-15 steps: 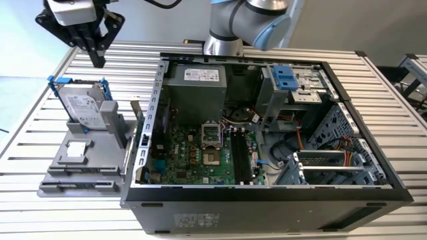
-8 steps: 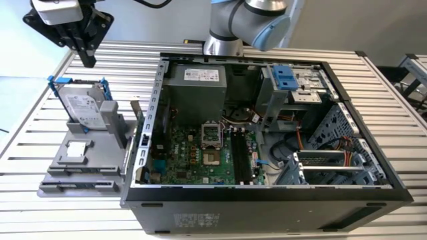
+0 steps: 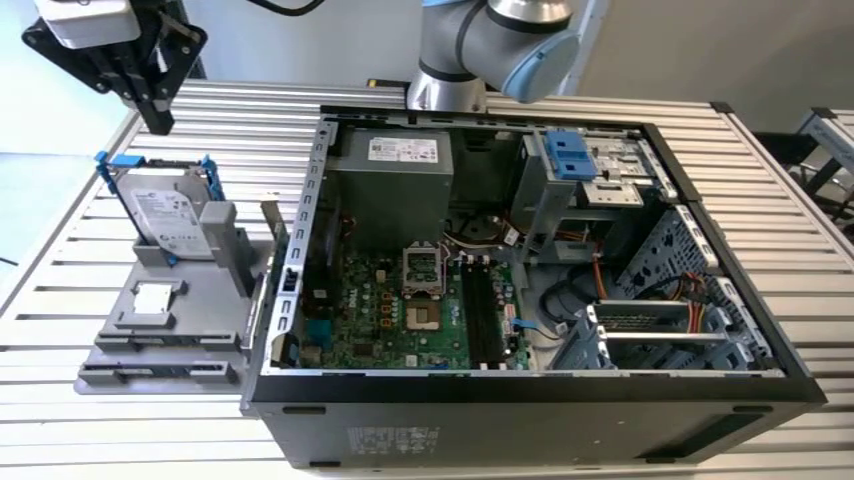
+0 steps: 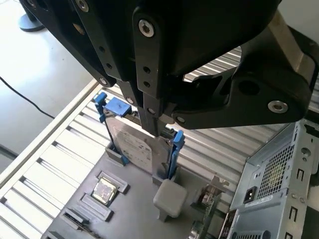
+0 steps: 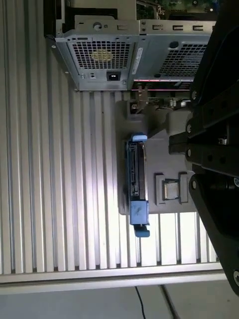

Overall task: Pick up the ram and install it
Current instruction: 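Reach for the ram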

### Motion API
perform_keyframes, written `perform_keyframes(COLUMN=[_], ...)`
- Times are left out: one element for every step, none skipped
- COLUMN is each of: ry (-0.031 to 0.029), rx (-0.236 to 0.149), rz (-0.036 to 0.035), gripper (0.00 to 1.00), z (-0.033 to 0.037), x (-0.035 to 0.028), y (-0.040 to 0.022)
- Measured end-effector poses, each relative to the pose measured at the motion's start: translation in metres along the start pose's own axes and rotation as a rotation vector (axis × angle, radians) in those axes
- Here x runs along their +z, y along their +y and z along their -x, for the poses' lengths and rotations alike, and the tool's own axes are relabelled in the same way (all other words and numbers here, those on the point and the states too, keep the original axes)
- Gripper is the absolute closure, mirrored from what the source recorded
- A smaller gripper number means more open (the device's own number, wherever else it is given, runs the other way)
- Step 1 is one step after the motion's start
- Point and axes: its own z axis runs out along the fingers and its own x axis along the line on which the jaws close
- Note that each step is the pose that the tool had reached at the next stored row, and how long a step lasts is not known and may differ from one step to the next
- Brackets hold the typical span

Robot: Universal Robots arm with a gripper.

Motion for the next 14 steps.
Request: perform_keyframes(ry=[0.0016, 0.0028, 0.0036, 0.0044, 0.0054, 0.007, 0.0075, 0.0076, 0.0079, 0.0079, 0.008, 0.0079, 0.0079, 0.0078], rx=[0.0, 0.001, 0.001, 0.001, 0.001, 0.002, 0.002, 0.002, 0.002, 0.002, 0.002, 0.002, 0.002, 0.002], rz=[0.0, -0.0001, -0.0001, -0.0002, -0.0001, -0.0003, -0.0003, -0.0003, -0.0003, -0.0003, -0.0003, -0.0002, -0.0002, -0.0001], gripper=[1.0, 1.0, 1.0, 1.0, 1.0, 1.0, 1.0, 1.0, 1.0, 1.0, 1.0, 1.0, 1.0, 1.0], z=[-0.002, -0.0042, -0.0064, -0.0088, -0.0108, -0.012, -0.0121, -0.0121, -0.0121, -0.0122, -0.0123, -0.0124, -0.0126, -0.013], x=[0.0, -0.0001, -0.0001, -0.0002, -0.0002, -0.0002, -0.0002, -0.0002, -0.0002, -0.0002, -0.0002, -0.0002, -0.0003, -0.0004], y=[-0.0001, -0.0002, -0.0003, -0.0004, -0.0005, -0.0005, -0.0006, -0.0006, -0.0006, -0.0008, -0.002, -0.0038, -0.0063, -0.009])
